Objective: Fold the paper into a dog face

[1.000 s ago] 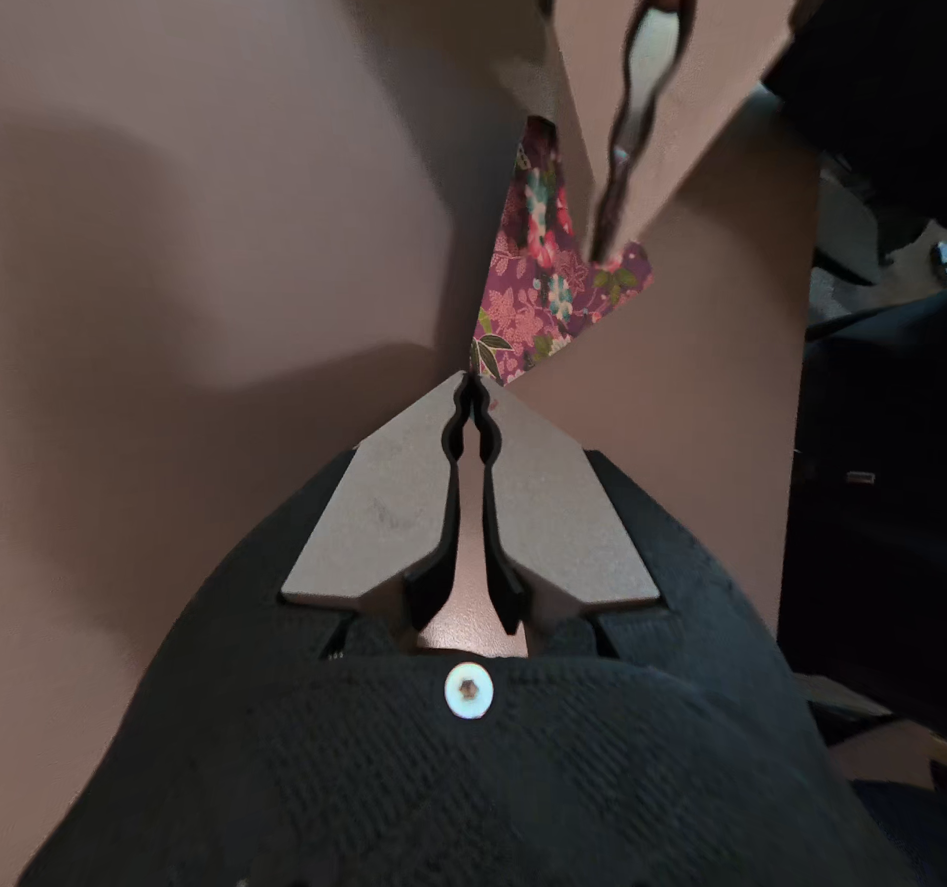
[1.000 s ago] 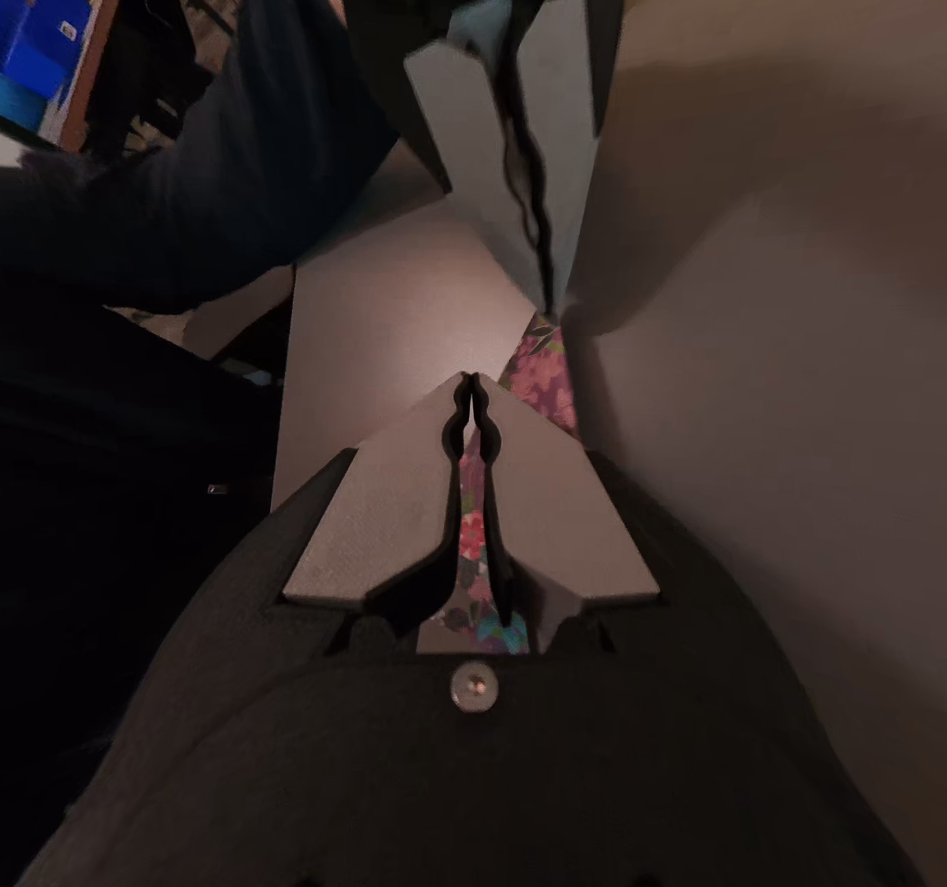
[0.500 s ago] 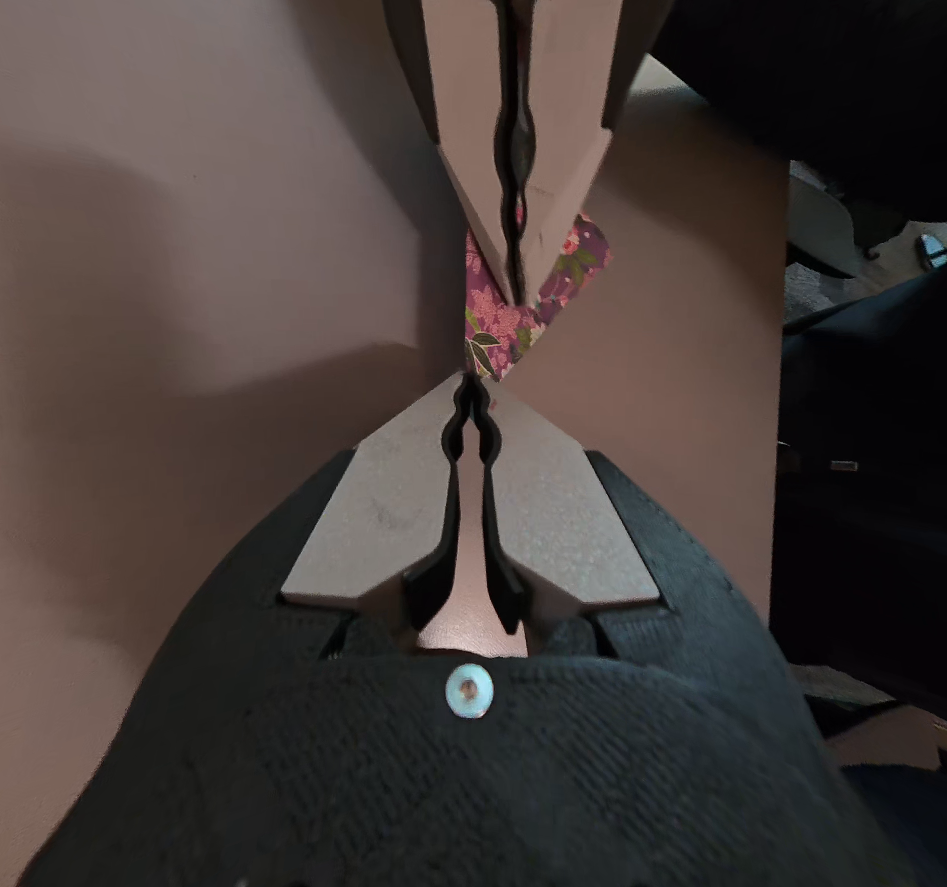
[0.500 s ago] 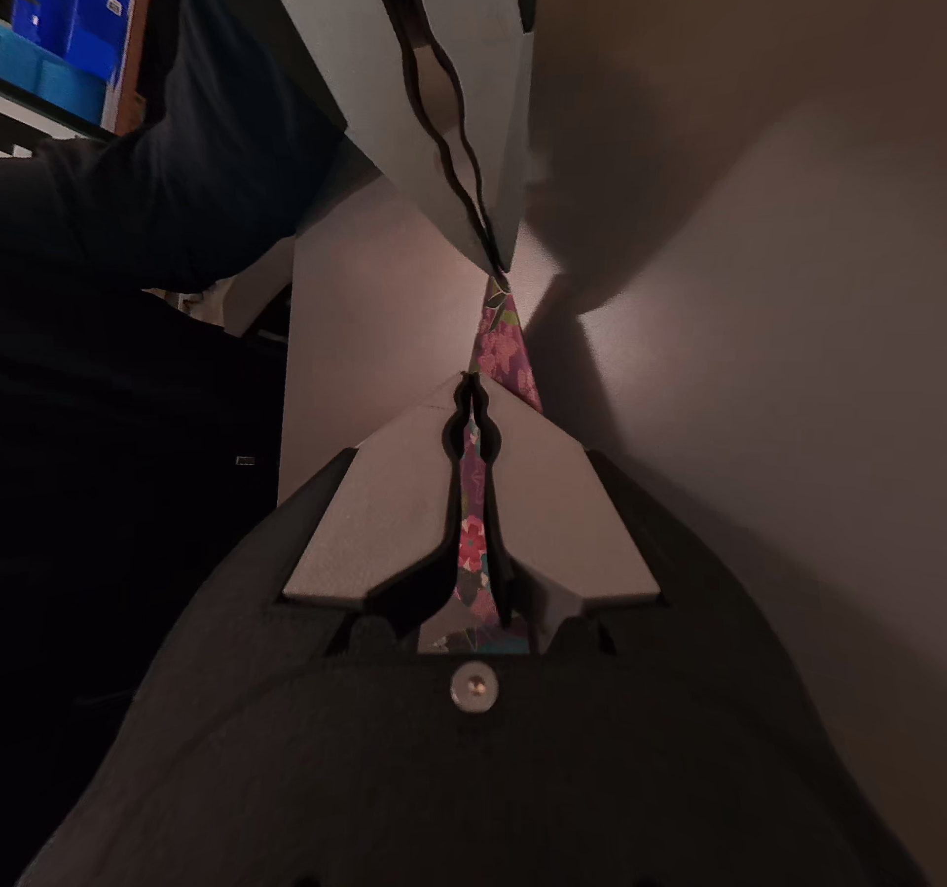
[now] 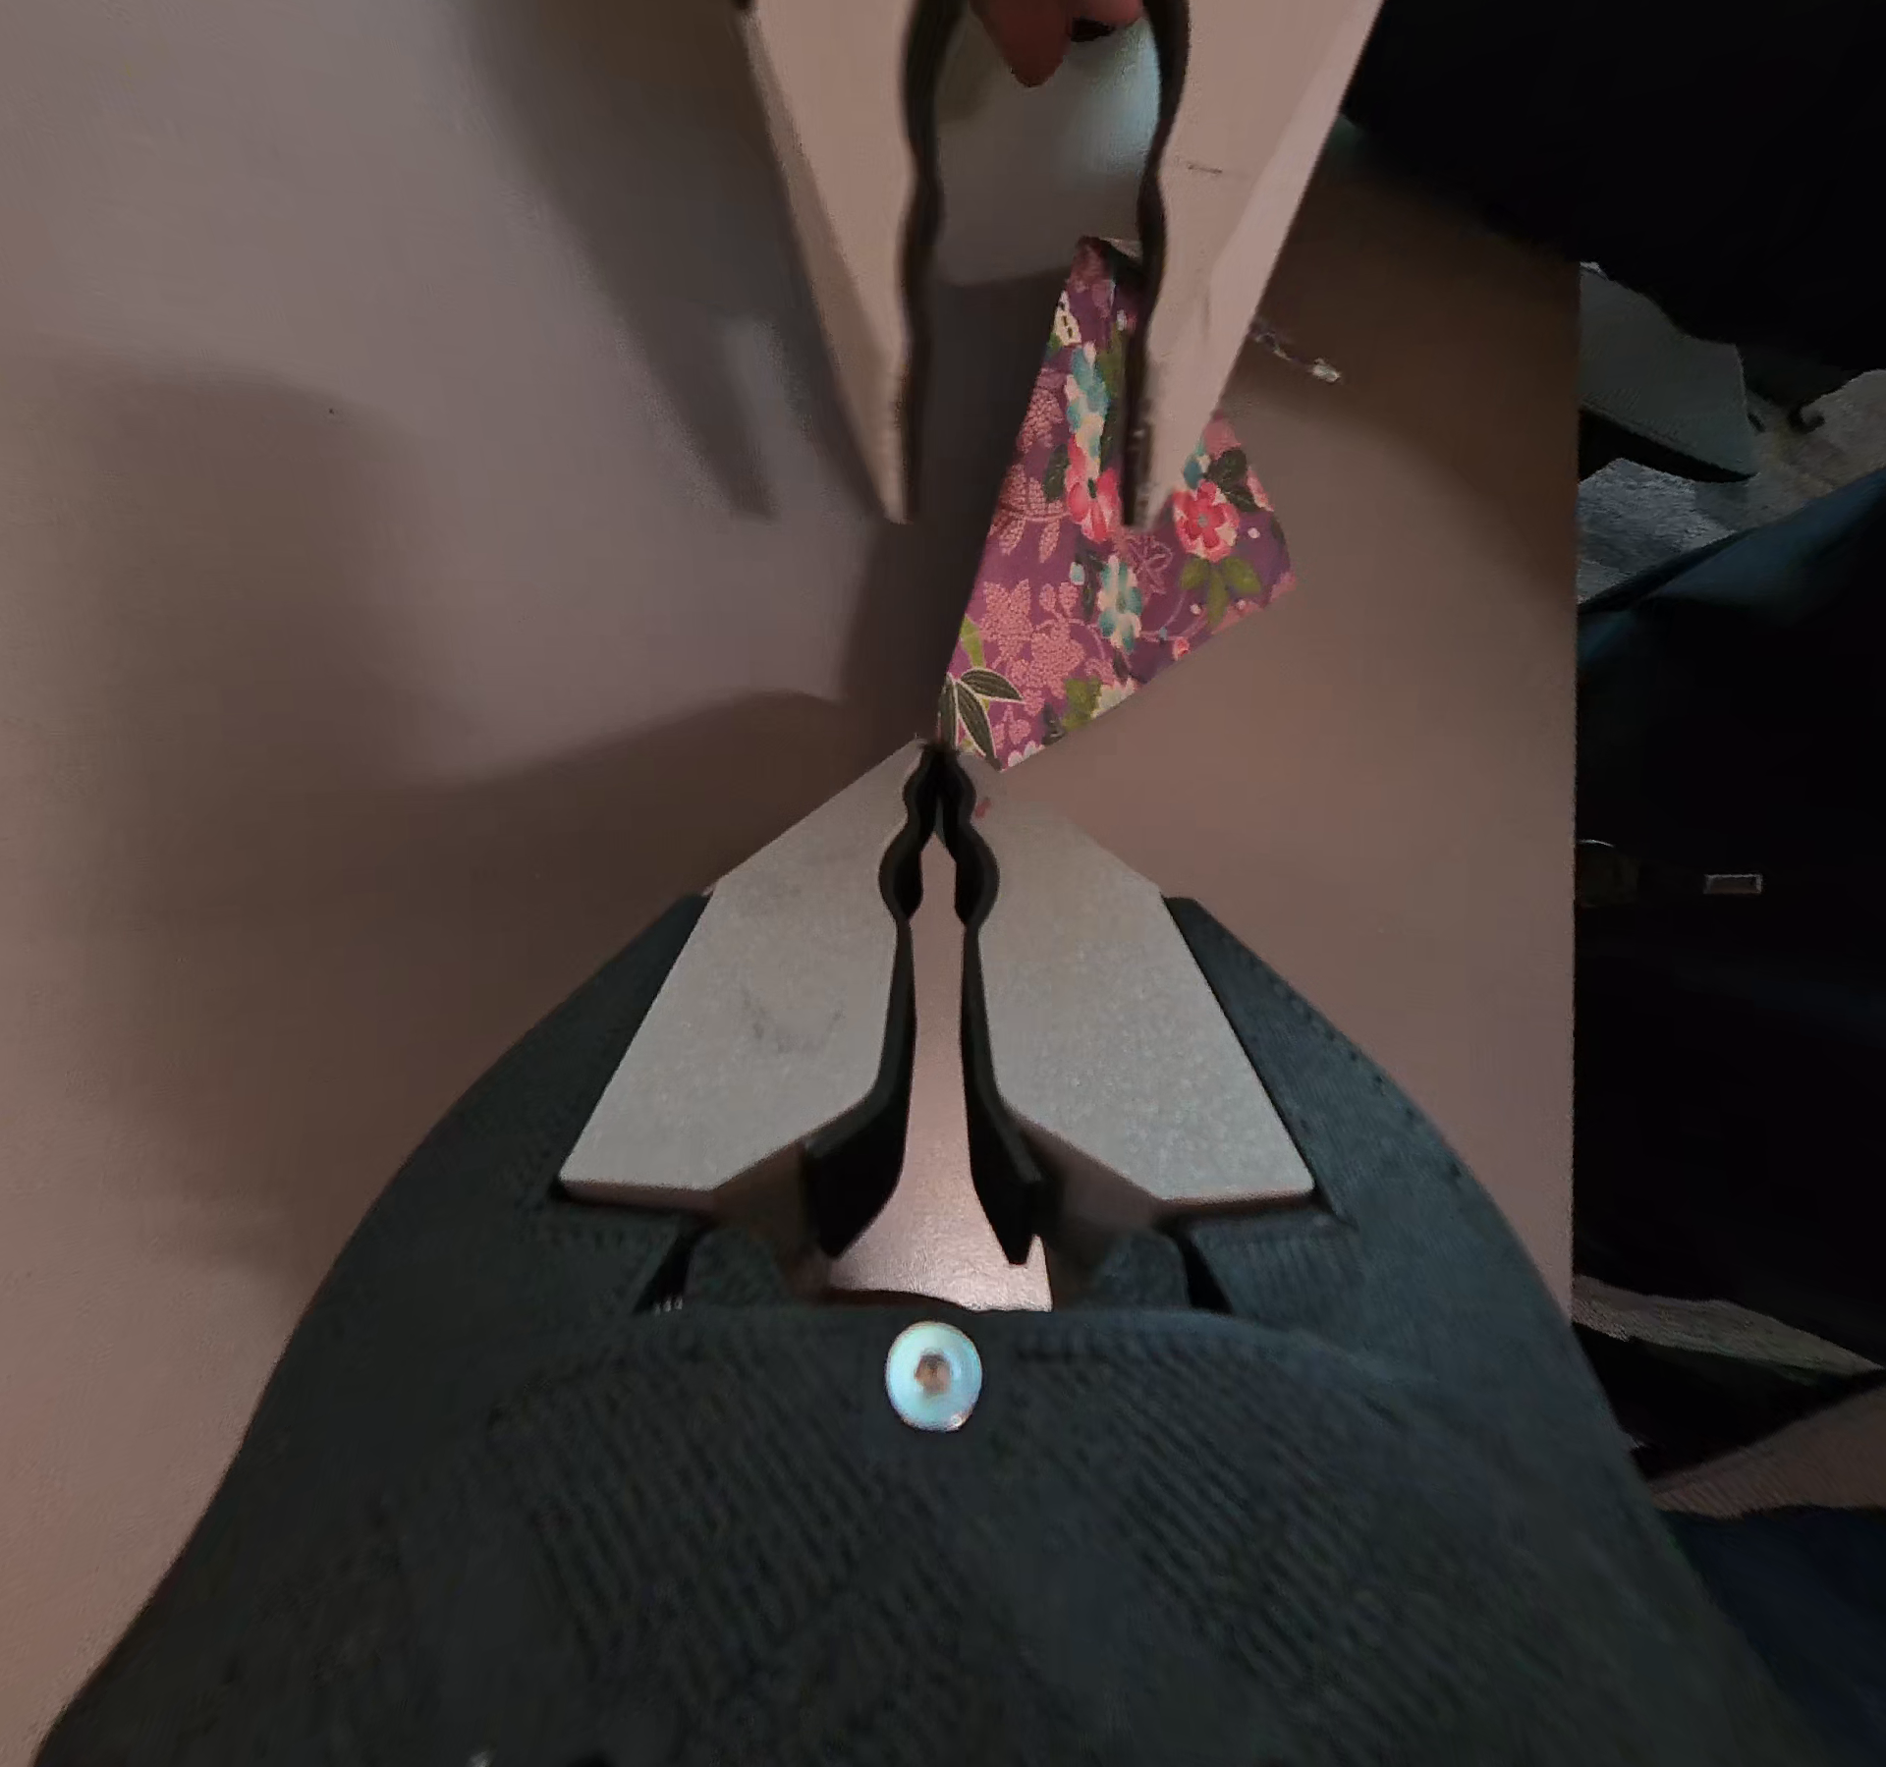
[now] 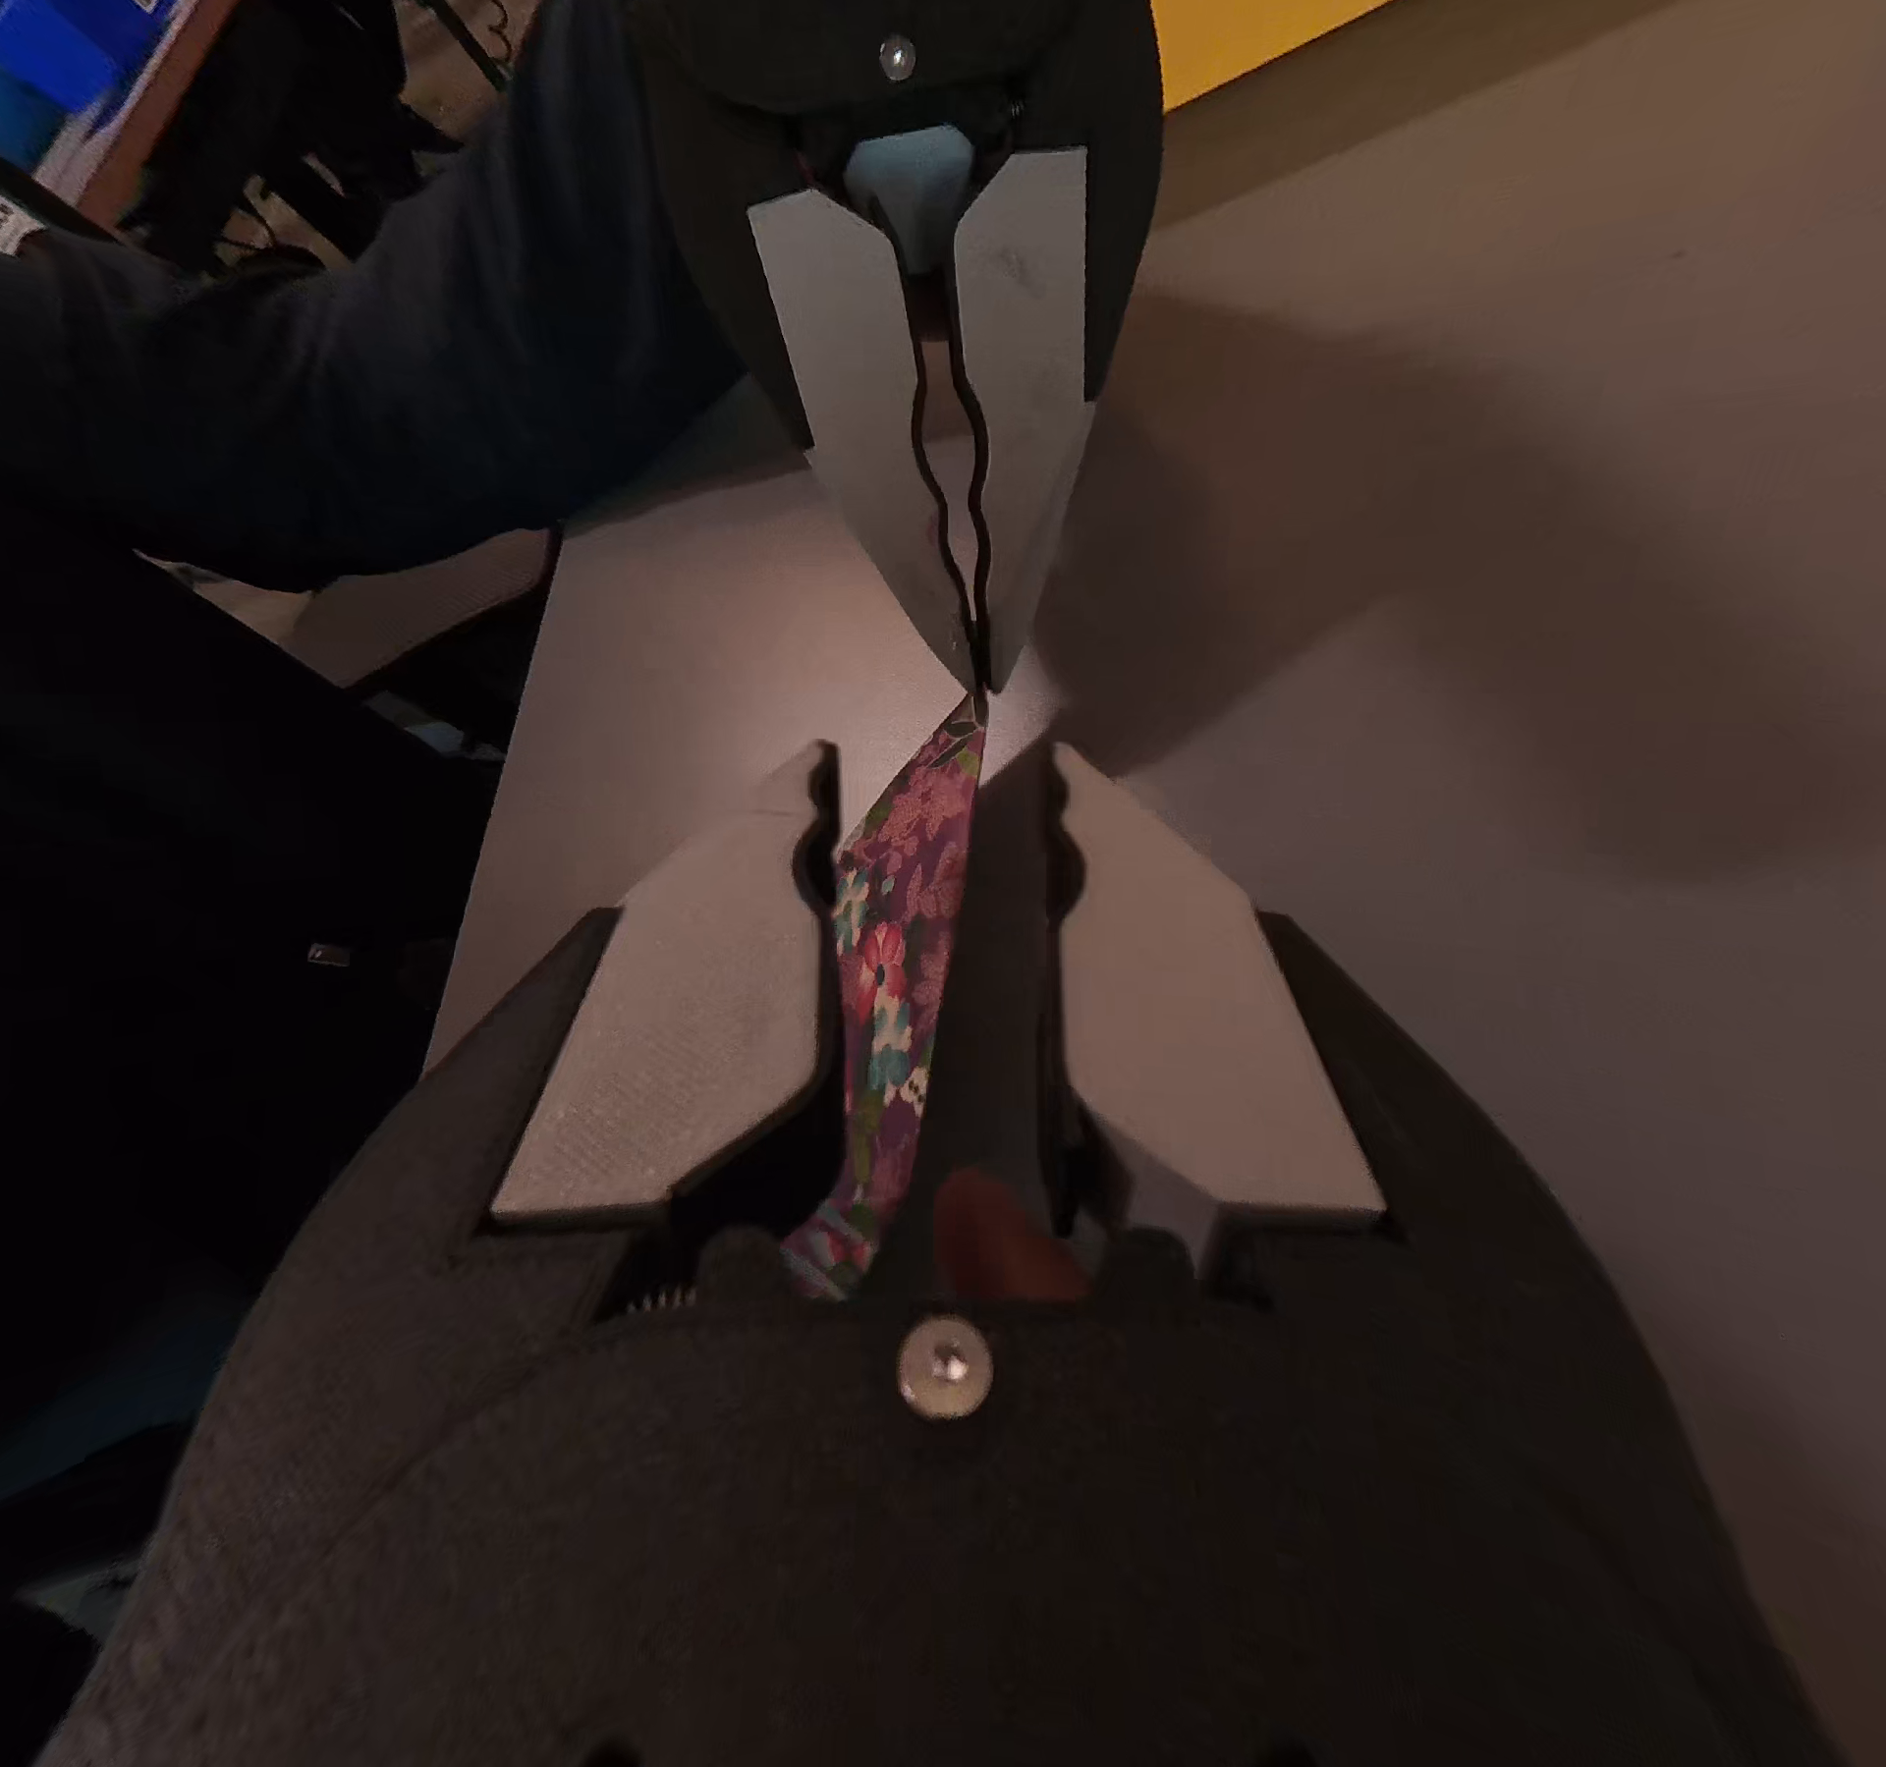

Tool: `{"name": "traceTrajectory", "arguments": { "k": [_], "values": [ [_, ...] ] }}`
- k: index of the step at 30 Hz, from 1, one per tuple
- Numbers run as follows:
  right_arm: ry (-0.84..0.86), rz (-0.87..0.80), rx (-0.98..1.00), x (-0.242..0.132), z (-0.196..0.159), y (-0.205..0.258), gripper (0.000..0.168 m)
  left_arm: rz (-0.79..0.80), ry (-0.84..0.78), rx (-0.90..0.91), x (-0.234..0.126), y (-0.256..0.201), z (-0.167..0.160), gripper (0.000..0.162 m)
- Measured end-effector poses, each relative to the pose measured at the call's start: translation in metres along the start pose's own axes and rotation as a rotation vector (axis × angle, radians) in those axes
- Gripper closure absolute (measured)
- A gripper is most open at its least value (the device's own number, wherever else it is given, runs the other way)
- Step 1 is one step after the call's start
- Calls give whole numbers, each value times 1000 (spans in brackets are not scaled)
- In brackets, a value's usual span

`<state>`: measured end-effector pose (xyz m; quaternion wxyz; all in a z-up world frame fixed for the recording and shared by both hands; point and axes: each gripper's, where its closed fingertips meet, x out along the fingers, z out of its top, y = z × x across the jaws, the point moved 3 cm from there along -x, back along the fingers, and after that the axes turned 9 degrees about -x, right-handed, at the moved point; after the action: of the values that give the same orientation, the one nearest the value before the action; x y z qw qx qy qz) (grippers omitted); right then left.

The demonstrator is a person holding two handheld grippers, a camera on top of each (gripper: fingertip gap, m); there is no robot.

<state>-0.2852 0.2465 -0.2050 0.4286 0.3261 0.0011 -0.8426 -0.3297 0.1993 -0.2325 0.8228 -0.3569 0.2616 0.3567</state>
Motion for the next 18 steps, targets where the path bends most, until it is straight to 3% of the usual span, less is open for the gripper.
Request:
{"name": "traceTrajectory", "arguments": {
  "k": [1, 3, 11, 18],
  "values": [
    [24, 18, 5, 0, -4, 2, 146, 2, -3, 0, 0, 0, 0, 162],
    [72, 37, 30, 2, -12, 4, 152, 3, -7, 2, -1, 0, 1, 162],
    [88, -21, 95, 2, -16, -9, 130, 2, -3, 28, -3, -3, 0, 162],
    [118, 94, 152, 12, -26, 0, 147, 12, -22, 33, -5, -4, 4, 162]
  ]
}}
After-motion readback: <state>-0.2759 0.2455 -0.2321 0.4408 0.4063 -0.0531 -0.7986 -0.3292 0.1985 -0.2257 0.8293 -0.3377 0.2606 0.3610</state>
